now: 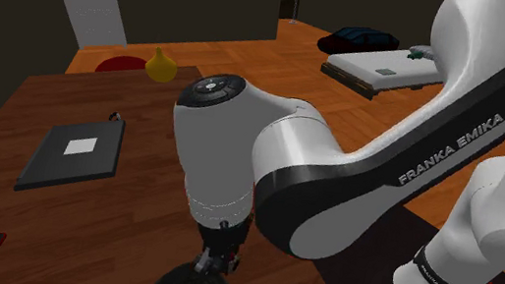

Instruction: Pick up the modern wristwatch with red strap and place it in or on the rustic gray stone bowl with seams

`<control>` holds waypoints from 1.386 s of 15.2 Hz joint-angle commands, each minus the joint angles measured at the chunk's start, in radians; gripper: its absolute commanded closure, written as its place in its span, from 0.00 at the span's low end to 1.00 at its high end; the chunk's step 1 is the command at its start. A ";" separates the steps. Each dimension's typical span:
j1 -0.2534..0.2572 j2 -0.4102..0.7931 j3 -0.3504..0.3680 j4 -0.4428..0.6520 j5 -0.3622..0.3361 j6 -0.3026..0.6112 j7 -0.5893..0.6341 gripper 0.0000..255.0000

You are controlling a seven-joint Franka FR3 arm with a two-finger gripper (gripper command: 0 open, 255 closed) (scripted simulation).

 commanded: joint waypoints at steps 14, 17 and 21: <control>0.121 0.365 -0.009 0.237 -0.290 0.023 0.273 1.00; 0.131 0.392 -0.022 0.228 -0.314 0.053 0.290 1.00; 0.131 0.392 -0.022 0.228 -0.314 0.053 0.290 1.00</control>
